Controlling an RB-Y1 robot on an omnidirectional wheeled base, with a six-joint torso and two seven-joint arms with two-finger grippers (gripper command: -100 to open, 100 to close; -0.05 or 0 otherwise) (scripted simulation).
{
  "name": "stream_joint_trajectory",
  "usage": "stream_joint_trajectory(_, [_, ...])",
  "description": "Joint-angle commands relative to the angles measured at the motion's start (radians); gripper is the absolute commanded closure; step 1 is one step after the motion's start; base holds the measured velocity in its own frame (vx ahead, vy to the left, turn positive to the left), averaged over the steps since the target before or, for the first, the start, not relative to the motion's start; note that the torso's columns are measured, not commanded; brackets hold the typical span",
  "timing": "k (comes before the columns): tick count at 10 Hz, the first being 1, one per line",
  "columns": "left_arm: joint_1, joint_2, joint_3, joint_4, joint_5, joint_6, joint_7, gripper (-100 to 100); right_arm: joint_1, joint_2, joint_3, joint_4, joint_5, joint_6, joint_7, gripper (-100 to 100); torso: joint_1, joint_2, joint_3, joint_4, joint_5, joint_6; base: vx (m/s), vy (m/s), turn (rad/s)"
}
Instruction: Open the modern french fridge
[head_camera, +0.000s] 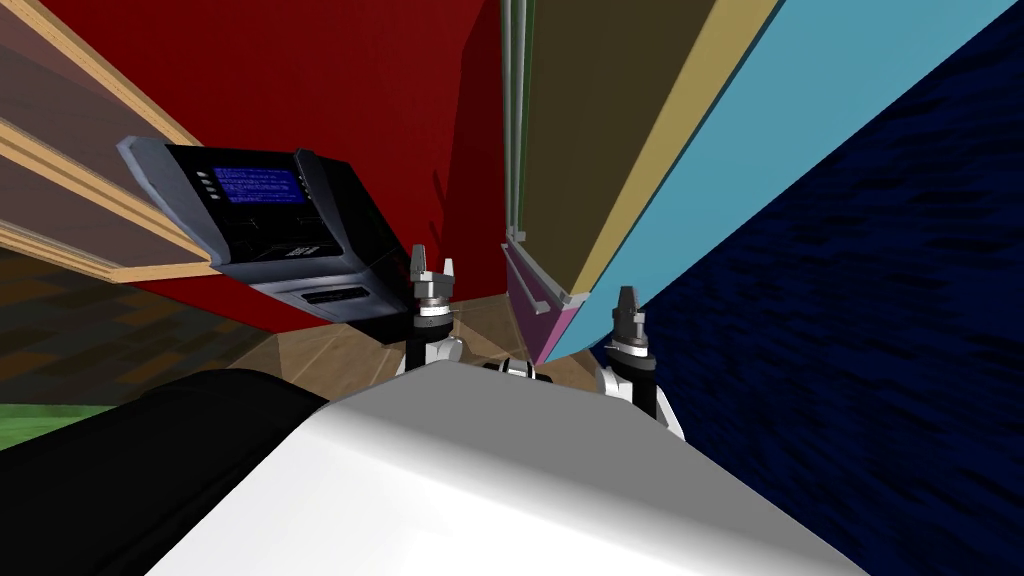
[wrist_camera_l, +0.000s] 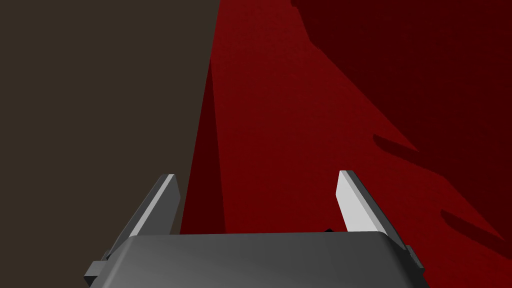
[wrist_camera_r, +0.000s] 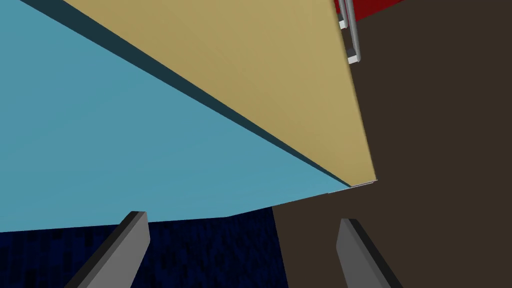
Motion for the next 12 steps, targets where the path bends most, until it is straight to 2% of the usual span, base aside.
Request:
stream_joint_trajectory(1, [0.000,0.000,0.000,0.000,0.000,0.000,0.000,0,-0.021,-0.009,0.002,0.048,0.014,-0.024,0.074,-100,-0.002,0.001,0.001,0.000,0.000,0.000,0.021,0.041,-0.063])
stream_joint_trajectory(3, [0.000,0.000,0.000,0.000,0.000,0.000,0.000,0,-0.021,-0.009,0.002,0.048,0.014,-0.024,0.124,-100,0.000,0.000,0.000,0.000,0.000,0.000,0.012,0.031,-0.024])
stream_joint_trajectory(4, [0.000,0.000,0.000,0.000,0.000,0.000,0.000,0,-0.039,-0.015,0.005,0.089,0.027,-0.044,0.155,-100,-0.001,0.001,0.001,0.000,0.000,0.000,0.026,0.044,-0.063])
stream_joint_trajectory(6, [0.000,0.000,0.000,0.000,0.000,0.000,0.000,0,-0.039,-0.015,0.005,0.089,0.027,-0.044,0.211,-100,0.000,0.000,0.000,0.000,0.000,0.000,0.016,0.034,-0.023])
stream_joint_trajectory(7, [0.000,0.000,0.000,0.000,0.000,0.000,0.000,0,-0.056,-0.020,0.007,0.131,0.041,-0.064,0.240,-100,-0.001,0.001,0.001,0.000,0.000,0.000,0.022,0.036,-0.077])
stream_joint_trajectory(9, [0.000,0.000,0.000,0.000,0.000,0.000,0.000,0,-0.056,-0.020,0.007,0.131,0.041,-0.064,0.298,-100,0.000,0.000,0.000,0.000,0.000,0.000,0.016,0.036,-0.016])
stream_joint_trajectory(10, [0.000,0.000,0.000,0.000,0.000,0.000,0.000,0,-0.073,-0.024,0.010,0.174,0.055,-0.085,0.327,-100,-0.001,0.001,0.001,0.000,0.000,0.000,0.014,0.042,-0.070])
stream_joint_trajectory(12, [0.000,0.000,0.000,0.000,0.000,0.000,0.000,0,-0.073,-0.024,0.010,0.174,0.055,-0.085,0.385,-100,0.000,0.000,0.000,0.000,0.000,0.000,0.011,0.031,-0.017])
